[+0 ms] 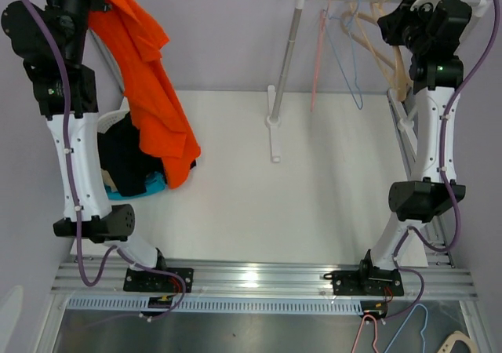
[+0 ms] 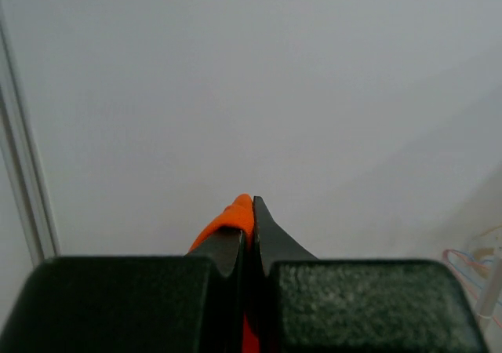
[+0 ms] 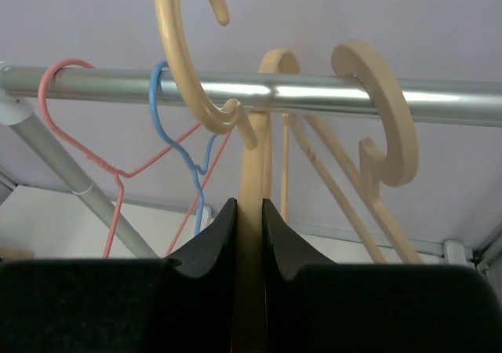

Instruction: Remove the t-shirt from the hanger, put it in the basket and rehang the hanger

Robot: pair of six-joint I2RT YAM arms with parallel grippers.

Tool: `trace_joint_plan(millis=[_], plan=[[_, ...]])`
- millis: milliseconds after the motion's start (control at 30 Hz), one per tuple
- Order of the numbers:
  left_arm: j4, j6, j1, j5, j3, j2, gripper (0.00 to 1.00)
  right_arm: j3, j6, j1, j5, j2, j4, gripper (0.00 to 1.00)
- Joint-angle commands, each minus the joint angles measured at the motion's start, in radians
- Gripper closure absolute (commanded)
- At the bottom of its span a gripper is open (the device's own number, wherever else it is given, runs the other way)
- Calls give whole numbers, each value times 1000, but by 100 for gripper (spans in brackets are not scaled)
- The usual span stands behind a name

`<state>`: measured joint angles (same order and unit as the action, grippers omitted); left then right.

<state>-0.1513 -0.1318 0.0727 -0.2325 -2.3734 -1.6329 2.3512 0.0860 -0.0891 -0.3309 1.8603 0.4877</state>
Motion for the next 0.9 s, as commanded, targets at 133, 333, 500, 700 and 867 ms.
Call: trace_joint_plan(millis=[133,333,500,700,867], plan=[[180,-130,23,218,549,287,99,66,73,25,-5,99,-120,100],[159,-129,22,358,942,525,99,-9,75,49,-19,115,-129,100],[96,-114,22,417,1060,604,99,-87,84,52,-17,82,-135,97],[29,-83,29,518,1097,633,99,-147,72,51,6,47,-141,57],[-5,-72,30,556,1137,676,99,-184,69,48,27,8,-141,18]])
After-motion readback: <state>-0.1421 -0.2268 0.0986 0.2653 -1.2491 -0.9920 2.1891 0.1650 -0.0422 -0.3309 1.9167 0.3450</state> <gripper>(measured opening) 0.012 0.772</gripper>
